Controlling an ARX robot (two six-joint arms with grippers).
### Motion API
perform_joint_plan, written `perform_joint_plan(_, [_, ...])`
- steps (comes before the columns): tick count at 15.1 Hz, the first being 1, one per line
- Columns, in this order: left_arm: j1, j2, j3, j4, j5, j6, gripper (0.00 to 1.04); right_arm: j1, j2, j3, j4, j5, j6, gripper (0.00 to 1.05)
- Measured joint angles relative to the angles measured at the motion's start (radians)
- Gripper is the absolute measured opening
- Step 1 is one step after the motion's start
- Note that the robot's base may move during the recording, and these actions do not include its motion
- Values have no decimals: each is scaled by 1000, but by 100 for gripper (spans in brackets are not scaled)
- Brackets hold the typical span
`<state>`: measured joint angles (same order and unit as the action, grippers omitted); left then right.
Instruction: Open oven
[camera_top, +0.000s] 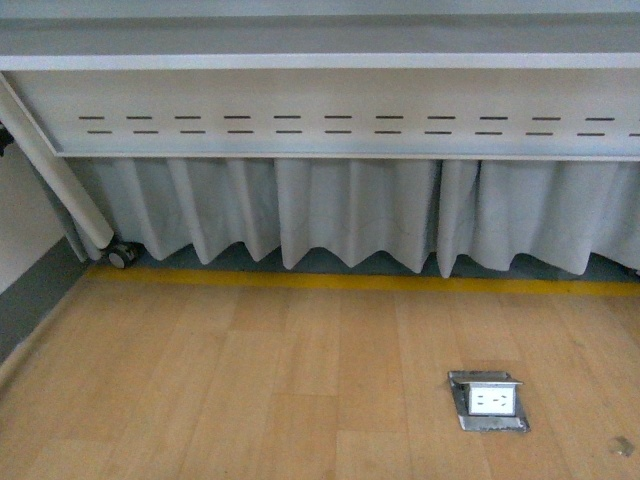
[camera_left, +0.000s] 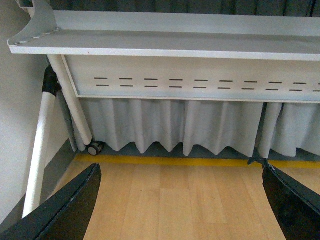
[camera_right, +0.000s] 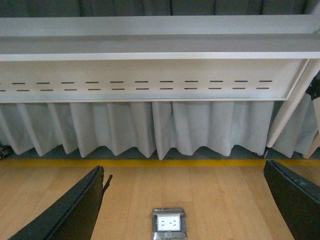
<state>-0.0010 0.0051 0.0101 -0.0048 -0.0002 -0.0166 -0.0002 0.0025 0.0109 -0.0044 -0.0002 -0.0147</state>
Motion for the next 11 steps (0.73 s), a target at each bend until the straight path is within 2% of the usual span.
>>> perform_joint_plan(11, [0,0,0,0,0,0,98,0,0,0,0,0,0,98])
